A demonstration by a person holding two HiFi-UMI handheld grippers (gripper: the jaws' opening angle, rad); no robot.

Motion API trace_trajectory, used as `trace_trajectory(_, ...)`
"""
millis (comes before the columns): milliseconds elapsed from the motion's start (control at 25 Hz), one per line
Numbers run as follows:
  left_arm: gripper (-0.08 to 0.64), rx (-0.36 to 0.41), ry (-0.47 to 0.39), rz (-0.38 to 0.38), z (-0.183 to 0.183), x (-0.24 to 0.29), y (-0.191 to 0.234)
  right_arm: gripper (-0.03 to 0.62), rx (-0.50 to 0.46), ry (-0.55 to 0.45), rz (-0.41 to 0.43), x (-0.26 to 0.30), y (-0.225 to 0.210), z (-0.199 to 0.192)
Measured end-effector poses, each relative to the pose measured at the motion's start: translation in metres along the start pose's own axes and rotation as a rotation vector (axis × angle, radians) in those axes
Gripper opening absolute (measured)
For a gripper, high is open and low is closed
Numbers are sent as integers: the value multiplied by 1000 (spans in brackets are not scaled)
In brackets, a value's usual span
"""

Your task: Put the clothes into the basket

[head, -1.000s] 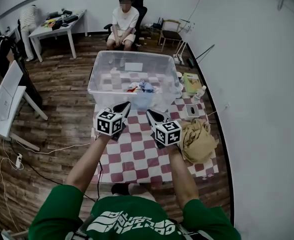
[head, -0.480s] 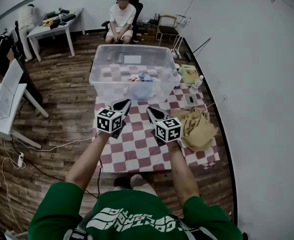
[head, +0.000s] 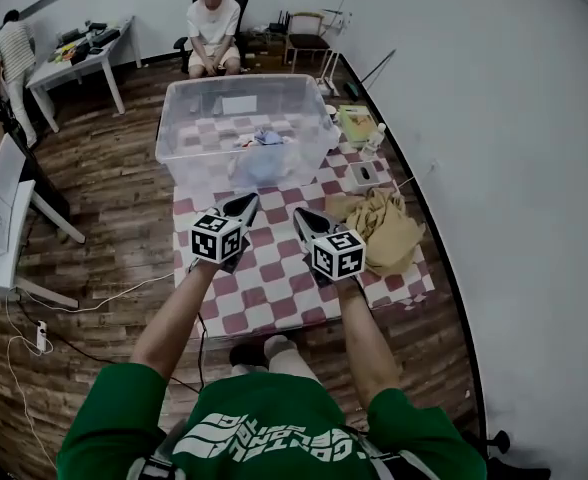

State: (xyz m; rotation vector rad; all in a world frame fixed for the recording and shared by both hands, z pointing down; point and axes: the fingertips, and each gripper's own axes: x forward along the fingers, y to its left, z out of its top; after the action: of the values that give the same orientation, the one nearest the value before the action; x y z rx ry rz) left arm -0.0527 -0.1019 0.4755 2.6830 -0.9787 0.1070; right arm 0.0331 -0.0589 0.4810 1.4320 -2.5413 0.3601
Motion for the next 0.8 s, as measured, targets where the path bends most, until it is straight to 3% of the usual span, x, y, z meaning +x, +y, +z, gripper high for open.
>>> trace_trajectory(280,3,21,59,-108,-21,59,-44,8,65,-2,-127,-43,-66,-24)
trace_trajectory(800,3,53,195,-252,-68,221,-132,8,213,32,-339,-134,-248,-82)
